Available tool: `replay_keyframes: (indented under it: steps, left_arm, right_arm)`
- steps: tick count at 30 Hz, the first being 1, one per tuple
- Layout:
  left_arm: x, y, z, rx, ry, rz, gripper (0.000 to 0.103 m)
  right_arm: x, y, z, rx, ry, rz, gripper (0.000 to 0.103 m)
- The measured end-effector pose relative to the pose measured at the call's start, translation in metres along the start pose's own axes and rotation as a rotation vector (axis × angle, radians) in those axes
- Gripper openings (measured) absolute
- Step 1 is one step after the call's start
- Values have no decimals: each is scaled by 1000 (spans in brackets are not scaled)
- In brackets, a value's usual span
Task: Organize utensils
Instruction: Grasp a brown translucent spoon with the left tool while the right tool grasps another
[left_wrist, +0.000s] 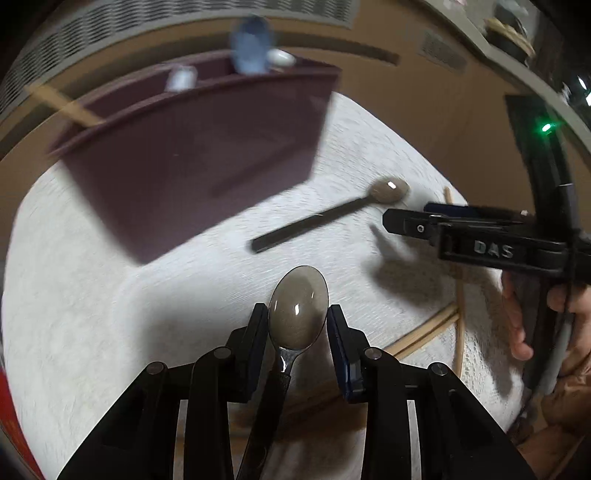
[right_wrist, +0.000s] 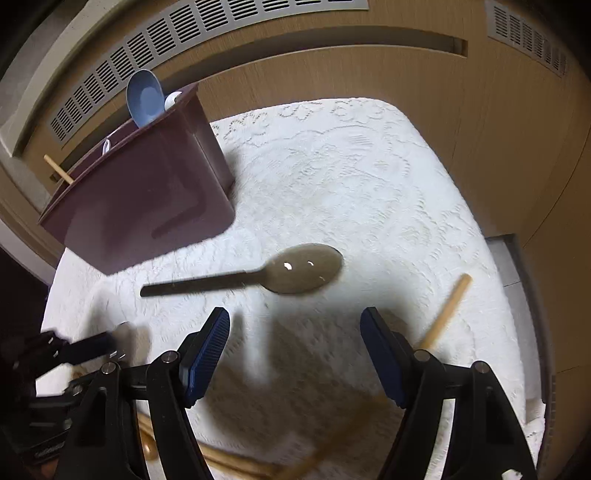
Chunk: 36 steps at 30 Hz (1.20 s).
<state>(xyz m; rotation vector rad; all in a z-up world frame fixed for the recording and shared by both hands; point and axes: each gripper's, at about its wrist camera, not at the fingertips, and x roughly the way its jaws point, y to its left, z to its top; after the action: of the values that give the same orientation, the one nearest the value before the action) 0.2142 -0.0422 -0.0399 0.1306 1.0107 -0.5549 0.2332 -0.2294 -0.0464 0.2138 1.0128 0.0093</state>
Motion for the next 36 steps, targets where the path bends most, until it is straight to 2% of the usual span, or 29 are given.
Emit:
replay_keyframes:
  steps: [5, 7, 9, 13, 16, 18, 21, 25, 29, 31, 36]
  left_arm:
    - [-32, 30, -17, -93, -82, 27, 34]
    - [-42, 44, -24, -146, -105, 19, 34]
    - [-49, 54, -29, -182, -119, 16, 34]
    - [-55, 61, -38, -198, -136, 31, 34]
    - [-58, 67, -43, -229, -148, 12, 34]
    - [-58, 69, -46, -254, -153, 5, 34]
    - [-56, 73, -50, -286, -150, -11, 34]
    - [-55, 70, -48, -292, -148, -20, 34]
    - [-56, 68, -46, -291, -150, -25, 34]
    - [-56, 66, -46, -288, -146, -24, 34]
    - [-52, 61, -43, -293, -135, -31, 34]
  right_arm:
    - [17, 16, 19, 47, -7, -33, 68]
    - [25, 26, 24, 28, -16, -71, 59]
    - [30, 37, 27, -10, -46, -122, 56]
    - [36, 49, 35, -66, -85, -167, 55]
    - [46, 52, 42, -105, -60, -210, 55]
    - [48, 50, 46, -94, -60, -202, 55]
    - [45, 50, 45, -145, -36, -191, 49]
    - [32, 36, 31, -225, -5, -185, 47]
    - [19, 19, 20, -276, -22, -267, 47]
    - [15, 14, 15, -297, -28, -282, 48]
    - [16, 1, 17, -170, -10, -208, 48]
